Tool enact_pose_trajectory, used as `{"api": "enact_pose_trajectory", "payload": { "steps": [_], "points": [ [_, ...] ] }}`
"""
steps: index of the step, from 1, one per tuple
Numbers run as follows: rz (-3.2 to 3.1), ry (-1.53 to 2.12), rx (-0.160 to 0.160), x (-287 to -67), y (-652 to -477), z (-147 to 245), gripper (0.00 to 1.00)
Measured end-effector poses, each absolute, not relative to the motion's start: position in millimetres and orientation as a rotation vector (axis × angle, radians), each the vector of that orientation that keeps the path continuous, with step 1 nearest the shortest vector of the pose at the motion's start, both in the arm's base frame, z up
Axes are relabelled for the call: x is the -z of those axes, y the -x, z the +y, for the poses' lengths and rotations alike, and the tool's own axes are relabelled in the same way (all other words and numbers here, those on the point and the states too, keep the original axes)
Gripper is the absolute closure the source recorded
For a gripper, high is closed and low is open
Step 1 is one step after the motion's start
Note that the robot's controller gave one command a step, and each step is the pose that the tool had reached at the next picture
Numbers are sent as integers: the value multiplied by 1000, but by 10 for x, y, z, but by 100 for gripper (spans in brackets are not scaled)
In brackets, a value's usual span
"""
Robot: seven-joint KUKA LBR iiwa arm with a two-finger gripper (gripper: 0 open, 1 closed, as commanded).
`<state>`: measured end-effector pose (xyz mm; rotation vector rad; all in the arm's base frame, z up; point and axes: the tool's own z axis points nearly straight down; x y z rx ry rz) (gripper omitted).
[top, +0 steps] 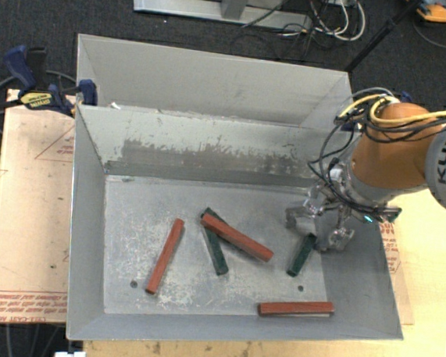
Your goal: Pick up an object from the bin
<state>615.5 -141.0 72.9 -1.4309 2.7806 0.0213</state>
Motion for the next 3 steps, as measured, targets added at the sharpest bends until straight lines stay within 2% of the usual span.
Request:
{"api": "enact_pose_trajectory", "payload": {
  "steps": [3],
  "points": [
    [2781, 1431, -21, -729, -6155, -1411, 0]
  ]
}}
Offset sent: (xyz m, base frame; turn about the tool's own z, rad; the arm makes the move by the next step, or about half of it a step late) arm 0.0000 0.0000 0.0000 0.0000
